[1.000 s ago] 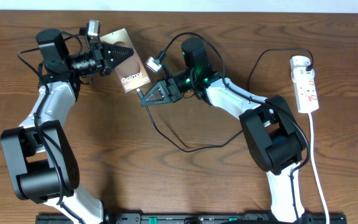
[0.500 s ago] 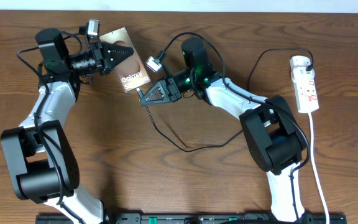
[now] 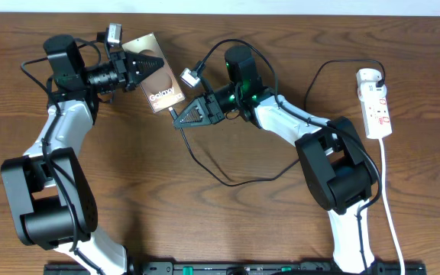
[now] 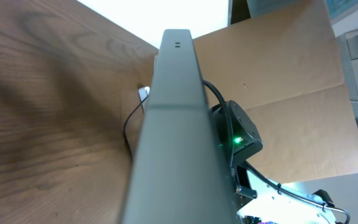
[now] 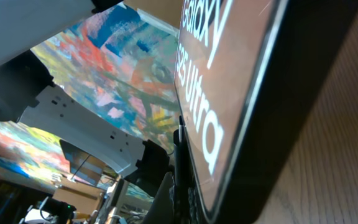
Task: Plug charger to phone and switch on socket
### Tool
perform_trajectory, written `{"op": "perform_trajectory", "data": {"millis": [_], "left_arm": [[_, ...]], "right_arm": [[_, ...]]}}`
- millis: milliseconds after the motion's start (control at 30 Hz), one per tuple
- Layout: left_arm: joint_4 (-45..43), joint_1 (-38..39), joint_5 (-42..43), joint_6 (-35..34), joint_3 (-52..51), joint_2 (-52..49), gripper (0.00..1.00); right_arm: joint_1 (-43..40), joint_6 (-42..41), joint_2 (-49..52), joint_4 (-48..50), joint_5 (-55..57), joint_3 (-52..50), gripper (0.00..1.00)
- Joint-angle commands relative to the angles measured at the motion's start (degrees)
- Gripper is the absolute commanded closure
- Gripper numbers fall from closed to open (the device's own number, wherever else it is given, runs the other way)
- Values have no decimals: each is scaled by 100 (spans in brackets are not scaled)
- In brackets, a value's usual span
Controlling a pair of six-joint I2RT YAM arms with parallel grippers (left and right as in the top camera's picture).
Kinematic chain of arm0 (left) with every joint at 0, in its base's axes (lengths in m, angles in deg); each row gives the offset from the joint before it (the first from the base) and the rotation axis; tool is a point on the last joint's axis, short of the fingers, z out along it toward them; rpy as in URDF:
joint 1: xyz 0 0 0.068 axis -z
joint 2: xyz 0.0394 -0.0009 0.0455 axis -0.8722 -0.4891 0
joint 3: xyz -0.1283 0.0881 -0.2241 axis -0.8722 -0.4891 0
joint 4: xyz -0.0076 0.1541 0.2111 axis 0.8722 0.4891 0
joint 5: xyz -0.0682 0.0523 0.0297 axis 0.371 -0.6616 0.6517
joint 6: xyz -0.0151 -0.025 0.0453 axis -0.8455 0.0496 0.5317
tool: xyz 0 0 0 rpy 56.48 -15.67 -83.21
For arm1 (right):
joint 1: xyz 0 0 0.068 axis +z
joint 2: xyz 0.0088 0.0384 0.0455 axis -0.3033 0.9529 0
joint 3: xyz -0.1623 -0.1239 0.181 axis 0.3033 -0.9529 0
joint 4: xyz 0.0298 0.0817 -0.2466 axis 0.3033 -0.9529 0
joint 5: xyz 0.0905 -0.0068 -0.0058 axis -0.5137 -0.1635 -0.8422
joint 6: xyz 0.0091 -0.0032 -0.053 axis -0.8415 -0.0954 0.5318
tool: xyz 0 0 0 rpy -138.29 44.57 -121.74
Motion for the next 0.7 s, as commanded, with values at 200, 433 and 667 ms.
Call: {"op": "perform_trajectory", "data": {"millis": [200,433,667], "left_arm": [[-205,-50,24,4,63,55,93],[-201,-227,157,-57,63,55,93],[-199,-229,199,-168,63,55,92]], "right_arm": [[31,-28,-26,-33,-59,22,99],[31,0,-20,-72,-59,22,99],[31,22,7,-72,-59,22,99]]}}
